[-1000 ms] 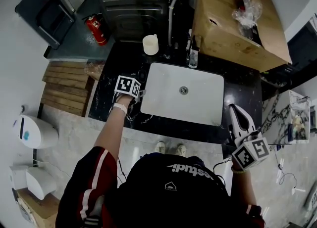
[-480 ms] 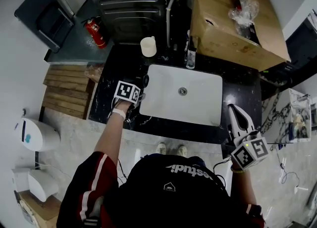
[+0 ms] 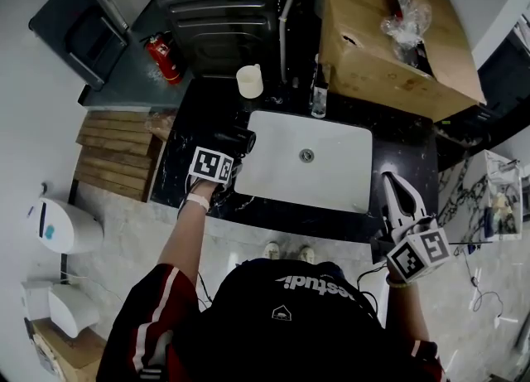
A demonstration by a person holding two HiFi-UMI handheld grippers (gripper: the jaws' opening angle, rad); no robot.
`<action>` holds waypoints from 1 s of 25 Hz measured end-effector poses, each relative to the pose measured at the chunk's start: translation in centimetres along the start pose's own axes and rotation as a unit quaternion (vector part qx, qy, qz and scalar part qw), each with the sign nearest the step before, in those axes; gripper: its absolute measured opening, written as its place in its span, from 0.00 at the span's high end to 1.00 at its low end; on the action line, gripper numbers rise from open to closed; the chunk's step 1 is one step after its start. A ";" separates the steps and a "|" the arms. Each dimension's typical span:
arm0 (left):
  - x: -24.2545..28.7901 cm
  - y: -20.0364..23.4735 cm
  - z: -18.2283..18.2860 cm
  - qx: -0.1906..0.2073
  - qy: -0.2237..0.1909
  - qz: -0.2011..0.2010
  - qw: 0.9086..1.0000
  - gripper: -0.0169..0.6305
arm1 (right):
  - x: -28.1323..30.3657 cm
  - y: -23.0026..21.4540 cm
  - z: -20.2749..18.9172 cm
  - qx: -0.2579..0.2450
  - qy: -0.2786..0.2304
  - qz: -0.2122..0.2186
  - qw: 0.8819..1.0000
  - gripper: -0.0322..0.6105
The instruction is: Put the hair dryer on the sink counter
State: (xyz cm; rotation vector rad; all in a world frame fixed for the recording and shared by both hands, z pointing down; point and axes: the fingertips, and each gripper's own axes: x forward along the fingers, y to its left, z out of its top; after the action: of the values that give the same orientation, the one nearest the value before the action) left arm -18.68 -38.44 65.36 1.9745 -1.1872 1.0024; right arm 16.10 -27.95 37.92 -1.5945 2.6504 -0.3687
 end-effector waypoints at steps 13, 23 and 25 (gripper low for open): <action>-4.4 0.1 1.7 0.017 -0.054 0.025 0.998 0.47 | 0.1 0.5 0.0 0.001 -0.006 0.013 1.000 0.89; -15.7 -7.7 11.3 0.030 -0.292 -0.093 0.951 0.52 | -0.5 0.1 1.4 -0.010 -0.020 0.006 1.000 0.89; -18.6 -10.5 13.3 0.066 -0.360 -0.127 0.922 0.53 | -0.8 0.1 2.0 -0.016 -0.027 0.003 0.999 0.89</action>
State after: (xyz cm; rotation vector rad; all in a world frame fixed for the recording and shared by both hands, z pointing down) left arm -11.05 -36.68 41.44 2.6353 -1.1841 0.2062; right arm 16.69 -27.60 35.90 -1.5804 2.6334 -0.2803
